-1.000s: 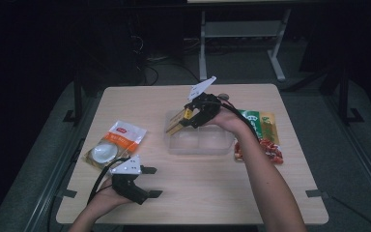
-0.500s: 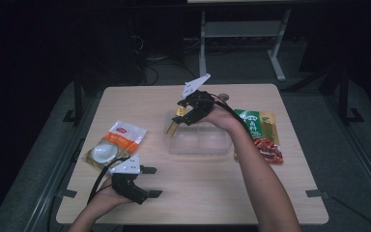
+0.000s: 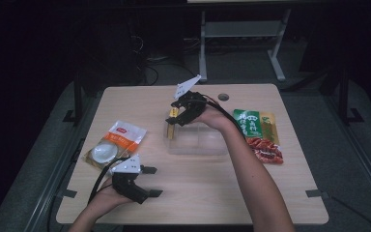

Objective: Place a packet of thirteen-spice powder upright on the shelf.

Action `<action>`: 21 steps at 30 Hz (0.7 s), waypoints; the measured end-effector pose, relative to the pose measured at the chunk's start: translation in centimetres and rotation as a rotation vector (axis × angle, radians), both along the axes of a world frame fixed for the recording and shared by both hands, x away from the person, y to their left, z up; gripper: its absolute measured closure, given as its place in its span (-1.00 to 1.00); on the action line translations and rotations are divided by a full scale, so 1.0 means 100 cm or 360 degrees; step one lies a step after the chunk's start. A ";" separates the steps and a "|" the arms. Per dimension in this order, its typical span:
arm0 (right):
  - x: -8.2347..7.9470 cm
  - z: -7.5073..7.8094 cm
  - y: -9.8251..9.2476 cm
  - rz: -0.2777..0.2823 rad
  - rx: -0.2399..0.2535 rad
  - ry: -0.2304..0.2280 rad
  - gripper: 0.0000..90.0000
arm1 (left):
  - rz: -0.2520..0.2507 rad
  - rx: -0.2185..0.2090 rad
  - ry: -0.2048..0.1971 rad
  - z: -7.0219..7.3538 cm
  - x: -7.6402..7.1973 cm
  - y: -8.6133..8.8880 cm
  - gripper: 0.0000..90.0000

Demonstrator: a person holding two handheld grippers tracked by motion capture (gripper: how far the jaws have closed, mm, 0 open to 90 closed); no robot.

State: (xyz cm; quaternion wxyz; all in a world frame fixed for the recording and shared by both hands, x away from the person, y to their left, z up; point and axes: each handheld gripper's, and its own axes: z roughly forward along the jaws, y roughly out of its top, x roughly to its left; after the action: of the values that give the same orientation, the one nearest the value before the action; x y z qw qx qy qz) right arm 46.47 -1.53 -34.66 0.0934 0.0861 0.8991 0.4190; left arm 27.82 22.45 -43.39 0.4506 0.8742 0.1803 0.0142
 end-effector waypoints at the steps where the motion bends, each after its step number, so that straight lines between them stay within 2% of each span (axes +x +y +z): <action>1: 0.000 -0.001 0.002 0.0002 -0.0006 0.0005 -0.30 | 0.0007 0.0006 0.0004 0.000 0.000 0.000 -0.64; 7: 0.002 -0.009 0.010 0.0015 -0.0036 0.0016 -0.30 | 0.0044 0.0003 0.0014 -0.002 0.004 0.002 -0.66; 13: 0.003 -0.021 0.020 0.0038 -0.0121 0.0037 -0.30 | 0.0065 0.0014 0.0036 -0.004 0.007 0.002 -0.67; 21: 0.003 -0.021 0.019 0.0023 -0.0105 0.0063 -0.31 | 0.0066 0.0032 0.0047 -0.006 0.006 -0.001 -0.67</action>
State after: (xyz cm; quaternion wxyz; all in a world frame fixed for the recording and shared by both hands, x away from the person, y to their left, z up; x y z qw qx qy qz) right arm 46.78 0.40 -36.79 0.0752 0.0847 0.9146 0.3881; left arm 28.43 22.35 -44.02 0.4386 0.8749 0.2050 0.0124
